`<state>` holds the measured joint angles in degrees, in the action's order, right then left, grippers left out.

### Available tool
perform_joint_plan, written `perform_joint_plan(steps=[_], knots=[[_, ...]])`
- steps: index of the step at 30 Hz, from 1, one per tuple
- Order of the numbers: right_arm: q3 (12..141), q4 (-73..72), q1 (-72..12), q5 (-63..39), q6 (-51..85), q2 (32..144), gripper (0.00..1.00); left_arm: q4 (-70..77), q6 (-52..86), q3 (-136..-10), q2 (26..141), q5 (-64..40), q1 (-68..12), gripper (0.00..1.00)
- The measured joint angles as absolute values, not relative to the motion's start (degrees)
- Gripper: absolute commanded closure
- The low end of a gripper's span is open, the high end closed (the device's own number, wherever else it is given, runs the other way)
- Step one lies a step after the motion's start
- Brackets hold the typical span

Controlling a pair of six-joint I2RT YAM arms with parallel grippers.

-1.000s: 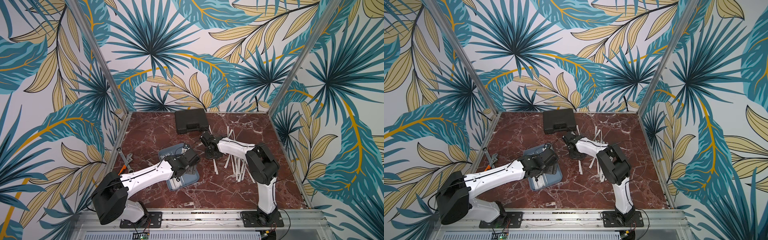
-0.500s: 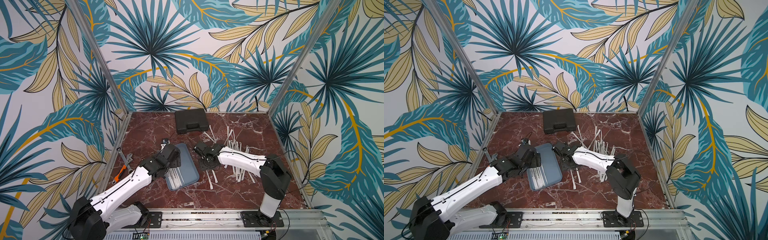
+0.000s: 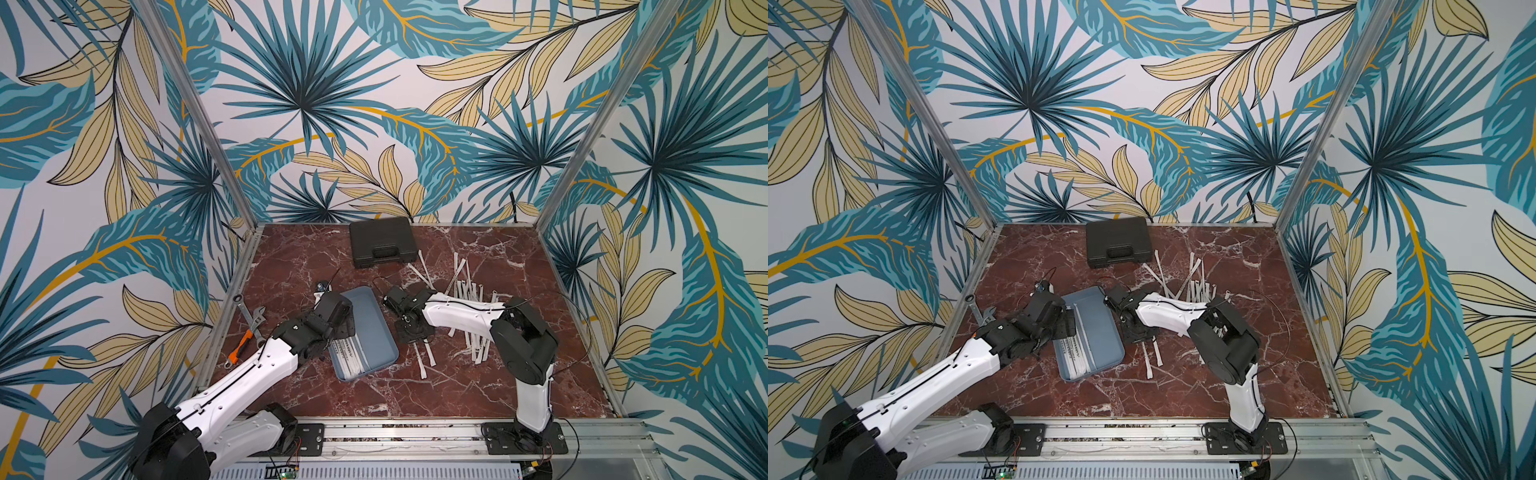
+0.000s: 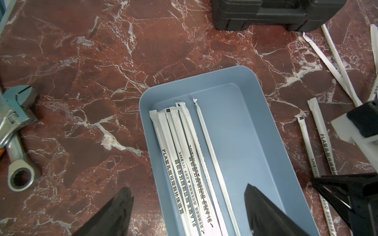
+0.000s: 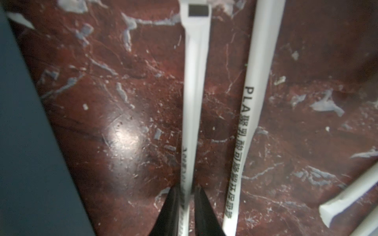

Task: Put the straws into the storage box
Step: Pick up the straw from the center of the board, then place the straw in the storage box.

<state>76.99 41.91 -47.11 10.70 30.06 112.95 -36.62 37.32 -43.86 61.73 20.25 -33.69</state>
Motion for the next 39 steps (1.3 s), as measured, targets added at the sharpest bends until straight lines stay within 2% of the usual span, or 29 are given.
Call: perform_joint_plan(steps=[8, 14, 21, 26, 39], knots=[[79.61, 44.47, -47.77, 10.63, 29.45, 111.22, 0.91, -37.87, 36.86, -43.64, 59.48, 20.64, -31.03, 0.1], [90.91, 44.97, -51.46, 7.62, 28.86, 109.71, 0.91, -38.39, 37.39, -42.24, 55.33, 20.82, -28.05, 0.1], [101.01, 41.78, -53.89, 1.78, 28.91, 119.81, 0.91, -38.59, 38.04, -41.54, 55.0, 20.51, -28.01, 0.1], [103.18, 41.43, -54.08, -0.36, 28.86, 126.3, 0.91, -38.79, 38.17, -41.41, 54.48, 20.51, -27.99, 0.1], [105.84, 41.43, -54.11, -2.7, 29.36, 131.26, 0.91, -38.7, 38.59, -39.94, 54.33, 20.1, -27.9, 0.1]])
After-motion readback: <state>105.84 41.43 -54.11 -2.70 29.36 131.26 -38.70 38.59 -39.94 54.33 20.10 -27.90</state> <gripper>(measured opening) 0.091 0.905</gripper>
